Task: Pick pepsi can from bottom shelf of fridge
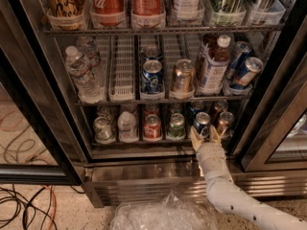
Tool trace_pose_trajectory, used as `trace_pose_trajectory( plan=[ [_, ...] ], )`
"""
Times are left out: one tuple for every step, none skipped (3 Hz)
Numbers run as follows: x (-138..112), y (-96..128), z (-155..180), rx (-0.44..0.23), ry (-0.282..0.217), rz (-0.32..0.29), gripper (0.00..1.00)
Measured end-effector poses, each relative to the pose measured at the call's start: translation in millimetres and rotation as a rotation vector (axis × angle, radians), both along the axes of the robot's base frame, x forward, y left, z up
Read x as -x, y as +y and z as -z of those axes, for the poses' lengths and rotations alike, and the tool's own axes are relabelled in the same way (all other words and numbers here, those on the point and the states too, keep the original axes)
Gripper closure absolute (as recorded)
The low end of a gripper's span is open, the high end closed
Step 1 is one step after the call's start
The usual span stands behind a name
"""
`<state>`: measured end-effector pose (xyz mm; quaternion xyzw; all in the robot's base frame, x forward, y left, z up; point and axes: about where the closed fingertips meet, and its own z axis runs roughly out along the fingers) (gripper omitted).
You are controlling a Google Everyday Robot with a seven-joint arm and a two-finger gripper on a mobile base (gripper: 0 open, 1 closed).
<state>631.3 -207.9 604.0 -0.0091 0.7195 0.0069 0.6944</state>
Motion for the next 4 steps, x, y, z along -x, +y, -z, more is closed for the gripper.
trace_pose_trajectory(
  plan=[
    [-10.0,3.2,-0.3,-0.003,-0.002,-0.014,0.42],
    [-21.4,4.9,-0.1,-0.006,-0.004,-0.021,0.42],
    [-30.3,4.6,2.4,-0.01,0.003,-0.012,0.61],
    [-30.3,4.6,2.4,-0.01,0.003,-0.012,0.84]
  ],
)
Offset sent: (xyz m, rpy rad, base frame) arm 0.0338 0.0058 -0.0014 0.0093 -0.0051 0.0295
